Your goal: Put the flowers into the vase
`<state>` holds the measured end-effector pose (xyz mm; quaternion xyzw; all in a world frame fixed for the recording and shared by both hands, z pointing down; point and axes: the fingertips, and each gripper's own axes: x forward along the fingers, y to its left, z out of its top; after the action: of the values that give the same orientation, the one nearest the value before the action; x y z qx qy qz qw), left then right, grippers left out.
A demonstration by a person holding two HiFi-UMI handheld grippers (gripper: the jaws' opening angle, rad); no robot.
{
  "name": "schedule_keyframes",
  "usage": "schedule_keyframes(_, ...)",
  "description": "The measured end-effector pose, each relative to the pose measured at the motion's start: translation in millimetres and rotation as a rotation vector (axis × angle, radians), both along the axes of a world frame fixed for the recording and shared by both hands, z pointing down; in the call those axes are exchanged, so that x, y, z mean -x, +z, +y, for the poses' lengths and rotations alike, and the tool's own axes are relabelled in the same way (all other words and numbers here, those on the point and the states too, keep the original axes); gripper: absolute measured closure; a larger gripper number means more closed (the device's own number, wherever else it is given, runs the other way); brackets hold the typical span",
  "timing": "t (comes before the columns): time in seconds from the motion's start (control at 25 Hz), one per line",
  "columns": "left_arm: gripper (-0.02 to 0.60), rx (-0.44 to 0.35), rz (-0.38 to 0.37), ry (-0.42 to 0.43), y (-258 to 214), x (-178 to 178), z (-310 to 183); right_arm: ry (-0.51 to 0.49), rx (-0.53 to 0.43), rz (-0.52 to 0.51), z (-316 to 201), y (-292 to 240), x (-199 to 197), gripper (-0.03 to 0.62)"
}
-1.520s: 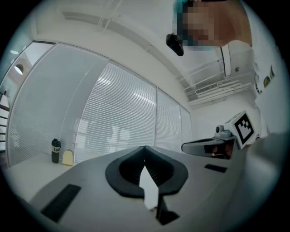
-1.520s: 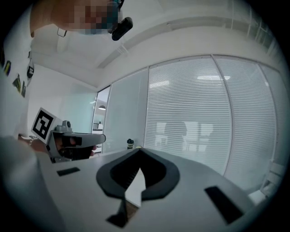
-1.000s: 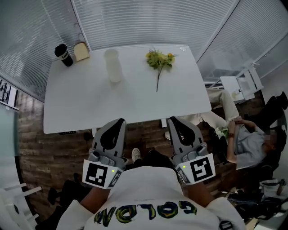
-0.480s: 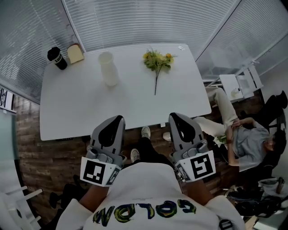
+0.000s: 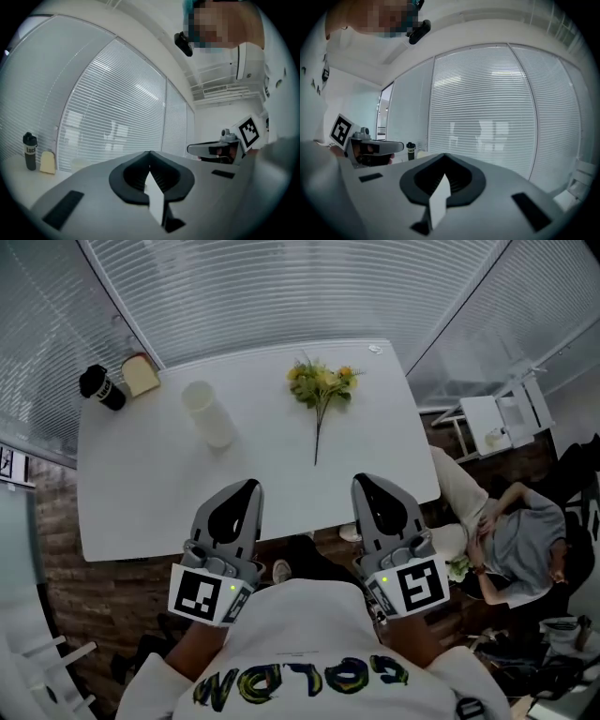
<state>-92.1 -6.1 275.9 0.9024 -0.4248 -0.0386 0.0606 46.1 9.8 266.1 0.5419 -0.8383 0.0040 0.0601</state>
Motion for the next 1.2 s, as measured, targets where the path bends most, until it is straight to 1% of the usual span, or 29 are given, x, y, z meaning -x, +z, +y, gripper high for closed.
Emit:
schedule_keyframes(0.2, 0.569, 0.013, -0.020, 0.002, 0, -29, -48, -0.003, 0.020, -0.001, -48, 2, -29, 0.585)
schedule_keyframes(0.36, 0.569, 0.022, -0.028, -0.004, -1, -49, -79, -0.008, 0.012, 0.003, -80, -1, -51, 0.585)
schedule_keyframes(0.72, 0.569, 0.025, -0.033, -0.018, 0, -91, -132, -0.030, 0.022, -0.003, -132, 2, -94, 0.585)
schedule_keyframes(0.84, 0.569, 0.032, -0.032, -0.019, 5, -97, -144, -0.033, 0.028, -0.001, -146, 6, -101, 0.585)
schedule_keyframes(1.0, 0.569, 0.045, -0.031, -0.017, 10, -98, -156, -0.033, 0.038, 0.003, -157, 11, -101, 0.585)
schedule_keyframes(1.2, 0.569, 0.072, -0.033, 0.018, 19, -98, -169, -0.015, 0.069, 0.001, -166, 17, -98, 0.585)
